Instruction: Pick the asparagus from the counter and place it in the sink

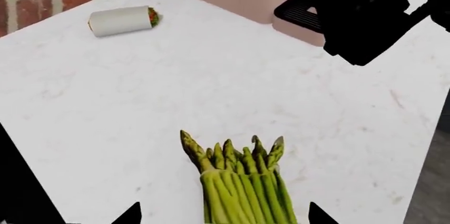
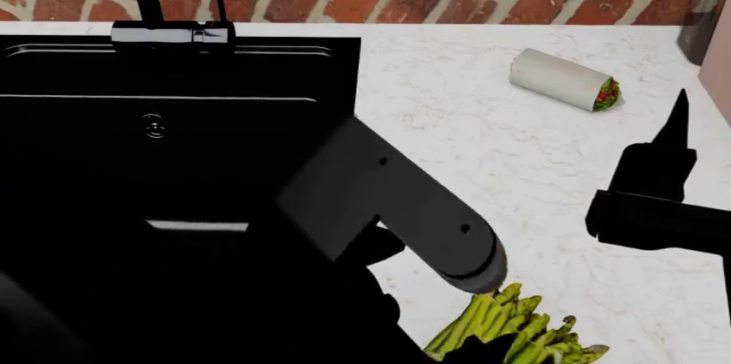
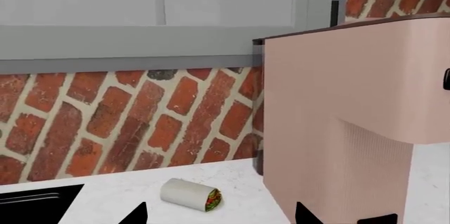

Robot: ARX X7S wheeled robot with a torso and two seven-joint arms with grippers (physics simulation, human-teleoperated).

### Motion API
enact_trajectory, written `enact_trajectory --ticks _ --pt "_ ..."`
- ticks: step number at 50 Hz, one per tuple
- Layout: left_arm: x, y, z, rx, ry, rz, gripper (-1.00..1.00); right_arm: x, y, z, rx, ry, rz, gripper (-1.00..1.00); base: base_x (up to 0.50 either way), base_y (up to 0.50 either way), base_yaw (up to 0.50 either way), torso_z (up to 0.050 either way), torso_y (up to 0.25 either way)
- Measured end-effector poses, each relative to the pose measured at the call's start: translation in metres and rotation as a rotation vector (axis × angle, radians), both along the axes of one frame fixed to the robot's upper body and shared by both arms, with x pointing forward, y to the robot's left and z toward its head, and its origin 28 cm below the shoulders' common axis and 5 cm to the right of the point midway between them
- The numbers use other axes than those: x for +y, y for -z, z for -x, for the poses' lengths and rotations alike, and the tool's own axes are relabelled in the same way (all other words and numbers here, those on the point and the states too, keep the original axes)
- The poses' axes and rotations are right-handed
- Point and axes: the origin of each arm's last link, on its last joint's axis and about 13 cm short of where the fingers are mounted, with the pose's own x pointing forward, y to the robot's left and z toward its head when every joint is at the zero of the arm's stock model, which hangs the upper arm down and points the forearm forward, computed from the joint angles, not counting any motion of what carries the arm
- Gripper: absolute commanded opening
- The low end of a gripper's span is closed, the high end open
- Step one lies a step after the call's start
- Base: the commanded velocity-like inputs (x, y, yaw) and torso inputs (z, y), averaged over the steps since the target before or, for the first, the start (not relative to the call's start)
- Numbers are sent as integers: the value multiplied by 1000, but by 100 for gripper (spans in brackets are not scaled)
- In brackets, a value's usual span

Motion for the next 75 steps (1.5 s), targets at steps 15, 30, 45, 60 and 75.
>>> enact_trajectory --ticks 15,30,45,60,75 --pt "-9 3 -1 38 8 -8 100 -1 1 1 -2 -1 -5 100 0 0 0 0 0" --pt "-14 15 -1 63 30 -53 100 -1 2 3 -7 -2 -12 100 0 0 0 0 0" --pt "-17 25 -6 89 33 -82 100 -1 5 2 -6 -3 -17 100 0 0 0 0 0" --pt "-20 32 -8 123 44 -86 100 -1 8 2 -2 -2 -24 100 0 0 0 0 0" --pt "-23 33 -10 188 71 -55 -100 -1 11 0 1 -2 -30 100 1 -1 0 0 0"
